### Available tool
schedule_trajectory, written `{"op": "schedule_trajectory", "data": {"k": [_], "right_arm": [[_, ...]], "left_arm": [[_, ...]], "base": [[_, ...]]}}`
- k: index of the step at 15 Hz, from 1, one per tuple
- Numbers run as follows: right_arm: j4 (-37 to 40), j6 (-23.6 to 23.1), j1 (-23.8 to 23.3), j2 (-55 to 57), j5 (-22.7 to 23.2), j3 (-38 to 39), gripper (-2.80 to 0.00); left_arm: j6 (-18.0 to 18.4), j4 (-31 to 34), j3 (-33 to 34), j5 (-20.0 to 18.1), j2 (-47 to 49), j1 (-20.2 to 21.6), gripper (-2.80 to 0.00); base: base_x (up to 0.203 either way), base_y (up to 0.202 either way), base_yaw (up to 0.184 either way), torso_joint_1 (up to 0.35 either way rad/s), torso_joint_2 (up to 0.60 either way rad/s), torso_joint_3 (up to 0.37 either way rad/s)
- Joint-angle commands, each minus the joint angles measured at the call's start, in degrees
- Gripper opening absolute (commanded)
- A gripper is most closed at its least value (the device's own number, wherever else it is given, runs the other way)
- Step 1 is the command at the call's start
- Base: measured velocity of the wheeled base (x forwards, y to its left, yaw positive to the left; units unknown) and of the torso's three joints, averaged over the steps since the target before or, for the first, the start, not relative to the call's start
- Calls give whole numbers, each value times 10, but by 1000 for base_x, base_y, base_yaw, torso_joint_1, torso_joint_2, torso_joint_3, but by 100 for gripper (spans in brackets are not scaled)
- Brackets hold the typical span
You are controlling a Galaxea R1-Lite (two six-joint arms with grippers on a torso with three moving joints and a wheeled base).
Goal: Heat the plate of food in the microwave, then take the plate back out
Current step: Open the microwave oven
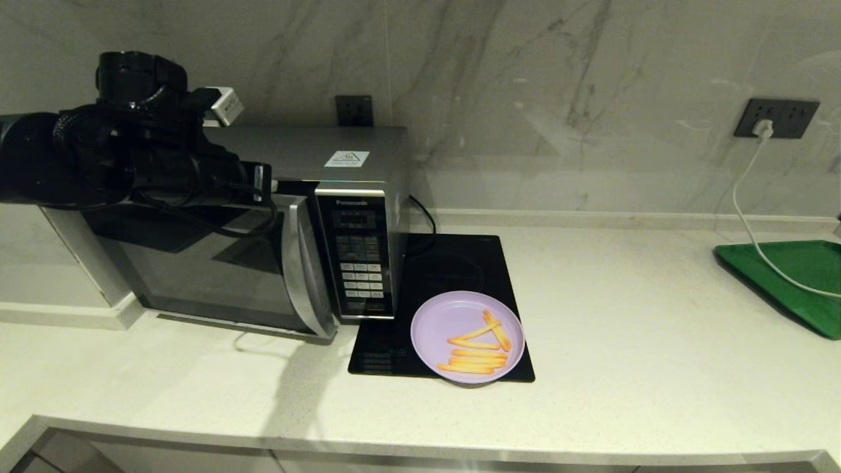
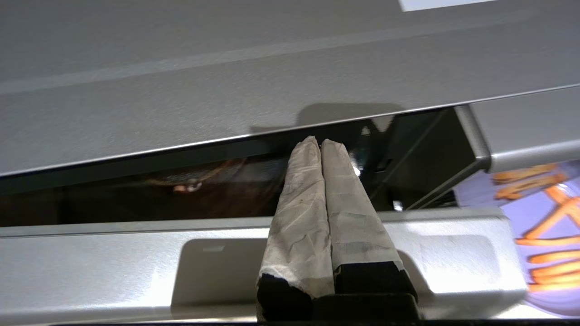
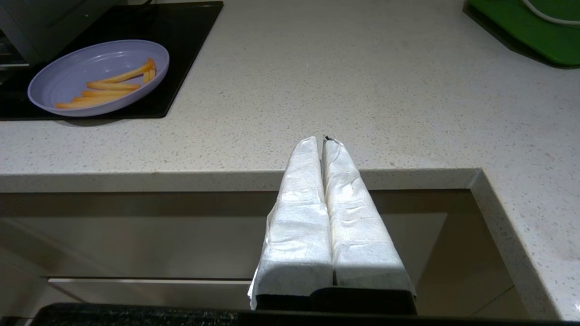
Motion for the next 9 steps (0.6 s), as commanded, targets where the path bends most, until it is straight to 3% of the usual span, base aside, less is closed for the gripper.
{"op": "schedule_trajectory", "data": {"k": [1, 4, 7, 9], "right_arm": [[0, 0, 0, 1, 0, 0, -280], [0, 0, 0, 1, 0, 0, -280], [0, 0, 0, 1, 0, 0, -280], [0, 0, 0, 1, 0, 0, -280]], "left_arm": [[5, 6, 4, 9, -4, -3, -280], [44, 42, 19, 59, -52, -3, -280], [87, 60, 78, 140, -121, 5, -280], [114, 65, 113, 168, -163, 18, -280]], "base": [[0, 0, 0, 0, 0, 0], [0, 0, 0, 0, 0, 0], [0, 0, 0, 0, 0, 0], [0, 0, 0, 0, 0, 0]]}}
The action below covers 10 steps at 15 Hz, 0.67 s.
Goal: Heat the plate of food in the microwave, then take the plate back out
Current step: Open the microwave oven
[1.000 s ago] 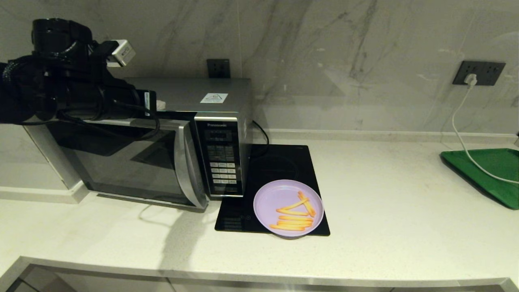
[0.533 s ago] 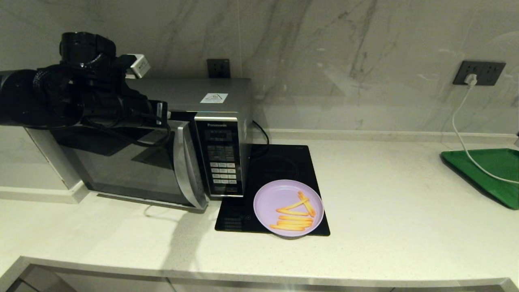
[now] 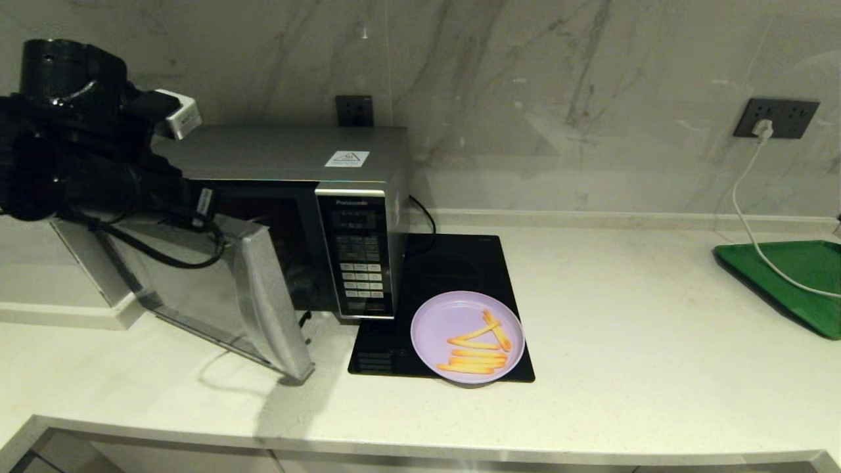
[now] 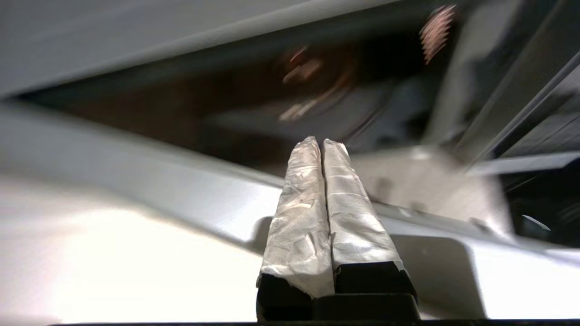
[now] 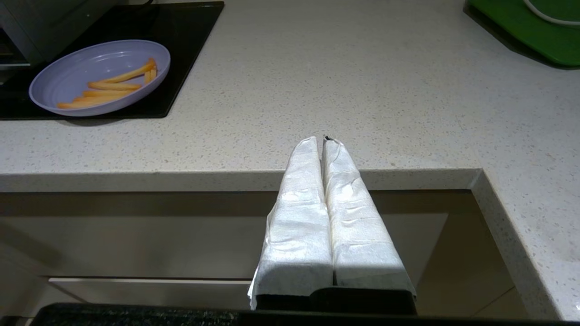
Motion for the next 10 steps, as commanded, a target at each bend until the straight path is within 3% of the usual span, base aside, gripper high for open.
{"op": "schedule_trajectory", "data": {"k": [1, 4, 10], "right_arm": [[0, 0, 0, 1, 0, 0, -280], [0, 0, 0, 1, 0, 0, -280], [0, 0, 0, 1, 0, 0, -280]], "left_arm": [[16, 3, 25, 17, -66, 9, -280], [47, 48, 24, 71, -100, 7, -280], [47, 86, 27, 79, -146, -2, -280]], "base": [[0, 0, 0, 0, 0, 0], [0, 0, 0, 0, 0, 0], [0, 0, 0, 0, 0, 0]]}}
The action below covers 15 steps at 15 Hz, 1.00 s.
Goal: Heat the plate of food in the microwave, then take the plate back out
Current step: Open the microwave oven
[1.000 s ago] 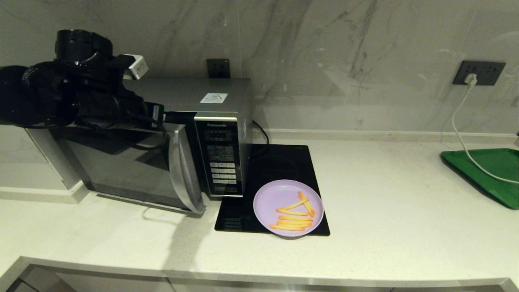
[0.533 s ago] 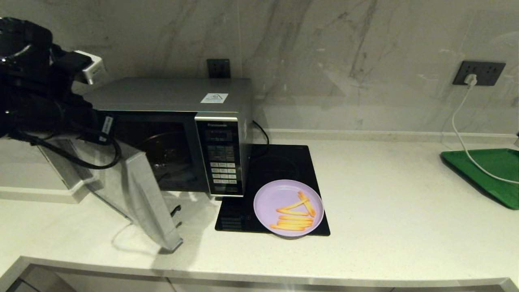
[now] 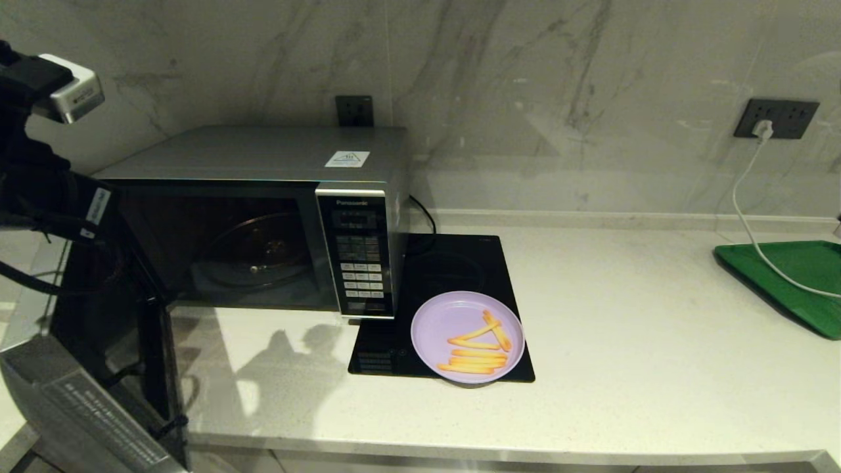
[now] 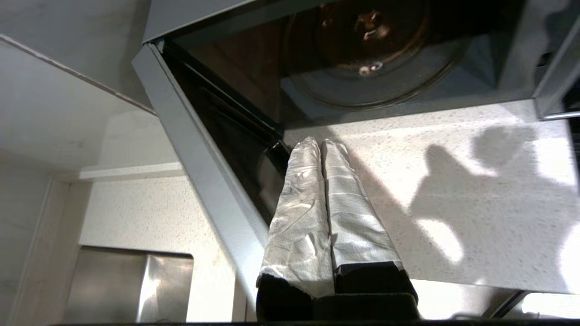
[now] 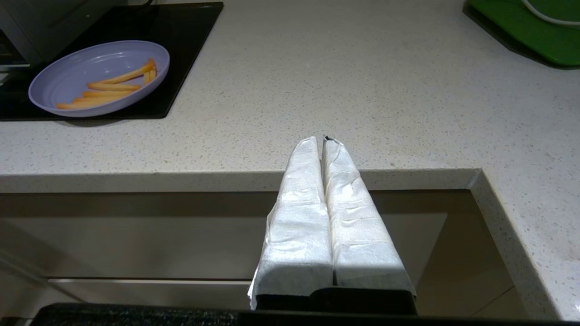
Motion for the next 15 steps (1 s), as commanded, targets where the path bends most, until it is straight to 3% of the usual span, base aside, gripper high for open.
{"op": "schedule_trajectory", "data": {"k": [1, 4, 5, 8, 11, 13, 15], "right_arm": [[0, 0, 0, 1, 0, 0, -280], [0, 0, 0, 1, 0, 0, -280], [0, 0, 0, 1, 0, 0, -280], [0, 0, 0, 1, 0, 0, -280], [0, 0, 0, 1, 0, 0, -280], [0, 0, 0, 1, 0, 0, -280], [0, 0, 0, 1, 0, 0, -280]], "left_arm": [[-3, 5, 4, -5, -20, -21, -280], [-14, 26, 34, -46, -31, -72, -280], [-48, 38, 38, -54, -30, -100, -280], [-262, 95, 40, -86, 9, -196, -280], [-445, 109, 41, -95, 81, -294, -280], [-521, 108, 40, -97, 135, -327, -280], [-558, 101, 39, -102, 180, -341, -280]], "base": [[0, 0, 0, 0, 0, 0], [0, 0, 0, 0, 0, 0], [0, 0, 0, 0, 0, 0], [0, 0, 0, 0, 0, 0], [0, 0, 0, 0, 0, 0], [0, 0, 0, 0, 0, 0], [0, 0, 0, 0, 0, 0]]}}
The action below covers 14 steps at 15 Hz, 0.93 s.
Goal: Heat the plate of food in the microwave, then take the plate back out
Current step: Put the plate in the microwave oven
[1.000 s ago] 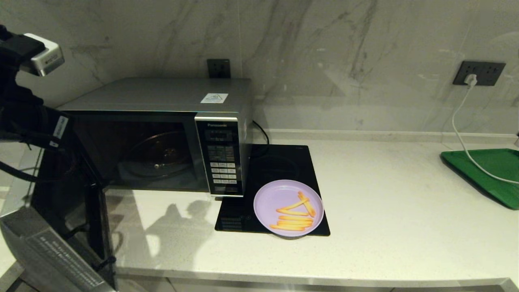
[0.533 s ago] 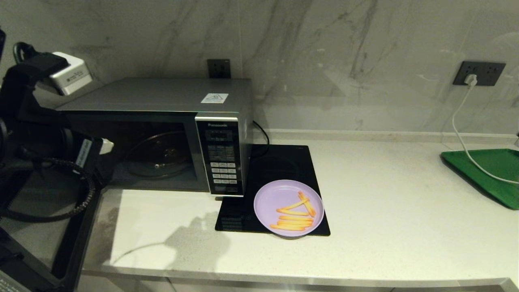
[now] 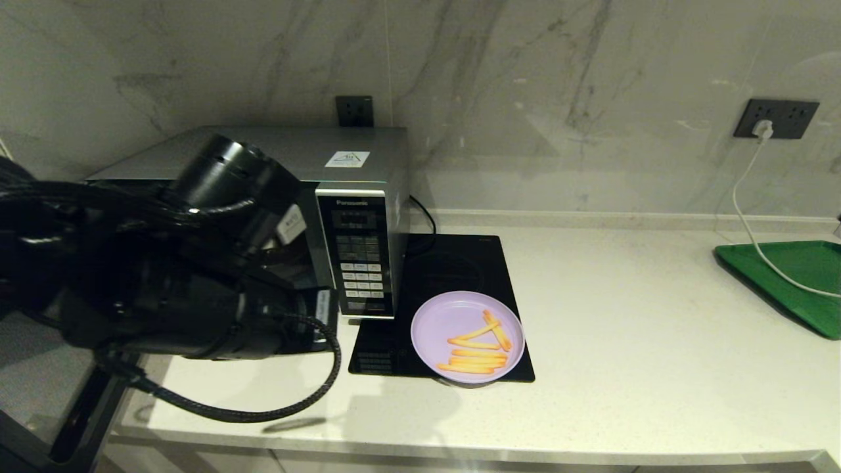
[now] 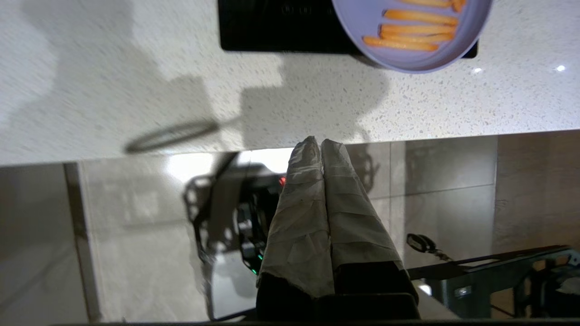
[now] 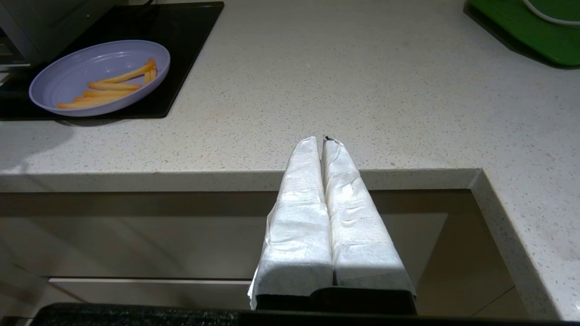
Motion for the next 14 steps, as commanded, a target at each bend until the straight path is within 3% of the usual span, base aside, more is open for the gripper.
{"op": "schedule_trajectory", "data": {"k": [1, 5, 14], "right_arm": [[0, 0, 0, 1, 0, 0, -280], [0, 0, 0, 1, 0, 0, -280], [0, 0, 0, 1, 0, 0, -280]], "left_arm": [[-42, -14, -1, -2, 80, -17, -280], [-66, -44, -11, -3, 146, -16, -280], [-69, -45, -109, -7, 267, -10, -280]], "base": [[0, 0, 0, 0, 0, 0], [0, 0, 0, 0, 0, 0], [0, 0, 0, 0, 0, 0]]}}
